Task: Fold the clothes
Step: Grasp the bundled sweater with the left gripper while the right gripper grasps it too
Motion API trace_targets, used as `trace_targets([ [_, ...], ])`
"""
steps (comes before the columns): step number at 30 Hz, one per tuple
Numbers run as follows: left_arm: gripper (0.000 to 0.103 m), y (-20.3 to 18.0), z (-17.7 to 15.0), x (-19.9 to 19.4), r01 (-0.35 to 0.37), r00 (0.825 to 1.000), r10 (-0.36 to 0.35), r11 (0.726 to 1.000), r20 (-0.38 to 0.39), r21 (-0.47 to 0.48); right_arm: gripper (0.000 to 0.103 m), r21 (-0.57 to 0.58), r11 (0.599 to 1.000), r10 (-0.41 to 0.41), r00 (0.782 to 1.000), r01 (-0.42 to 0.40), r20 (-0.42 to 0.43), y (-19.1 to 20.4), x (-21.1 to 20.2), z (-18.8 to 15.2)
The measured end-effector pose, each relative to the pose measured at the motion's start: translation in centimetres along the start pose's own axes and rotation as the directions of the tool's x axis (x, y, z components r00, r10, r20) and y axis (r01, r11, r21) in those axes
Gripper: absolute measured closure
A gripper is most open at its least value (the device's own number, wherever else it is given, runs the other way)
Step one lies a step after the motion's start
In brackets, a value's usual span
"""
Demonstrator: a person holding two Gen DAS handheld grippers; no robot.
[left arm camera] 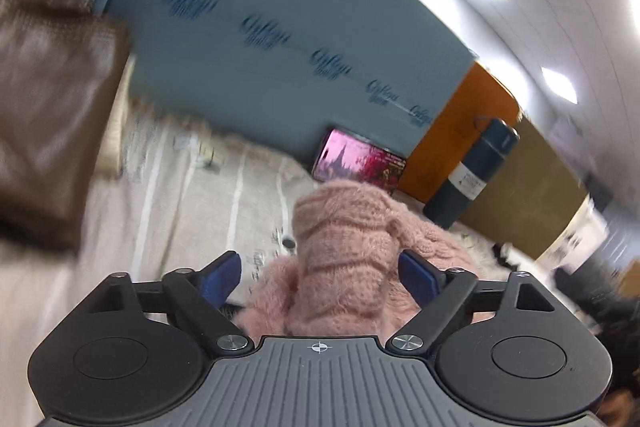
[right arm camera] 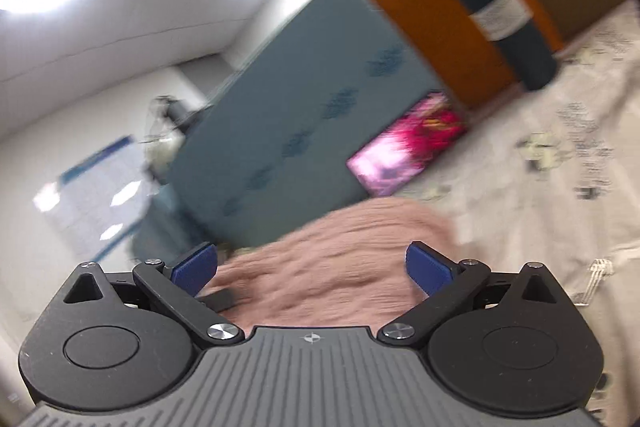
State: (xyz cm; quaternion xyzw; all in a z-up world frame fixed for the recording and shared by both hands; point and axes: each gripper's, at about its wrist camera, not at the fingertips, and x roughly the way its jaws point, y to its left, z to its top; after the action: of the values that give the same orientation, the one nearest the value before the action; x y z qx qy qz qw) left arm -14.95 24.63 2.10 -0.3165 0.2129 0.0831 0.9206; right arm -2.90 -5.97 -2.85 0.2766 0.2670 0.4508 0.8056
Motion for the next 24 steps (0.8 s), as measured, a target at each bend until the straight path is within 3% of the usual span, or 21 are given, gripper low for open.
trace_targets([
  [5, 0.010, 0.3, -0.7, 0.7, -0.001, 0.998, -0.002, 0.999, -0.063, -0.052, 0.001, 0.031, 0.993, -0.114, 0.992, 0.116, -0.057, -1.1, 1.0, 0.0],
  [13, 0.005, -0.7, -1.7, 1.4, 0.012, 0.996, -0.011, 1.000, -0.085, 0.010, 0.001, -0.001, 0.993, -0.112, 0.975, 0.114, -0.190, -1.1, 2.7, -1.0],
  [20, 0.004, -0.9, -2.0, 1.3, -0.086, 0.995, 0.088, 0.994, -0.041, 0.064, 0.001, -0.057, 0.990, -0.136, 0.970, 0.127, -0.200, -0.4, 2.7, -1.6],
  [24, 0.005, -1.8, -2.9, 2.0, 0.002, 0.999, 0.006, 0.987, -0.047, 0.163, 0.003, -0.058, 0.992, -0.121, 0.971, 0.111, -0.206, -0.2, 2.8, -1.6],
])
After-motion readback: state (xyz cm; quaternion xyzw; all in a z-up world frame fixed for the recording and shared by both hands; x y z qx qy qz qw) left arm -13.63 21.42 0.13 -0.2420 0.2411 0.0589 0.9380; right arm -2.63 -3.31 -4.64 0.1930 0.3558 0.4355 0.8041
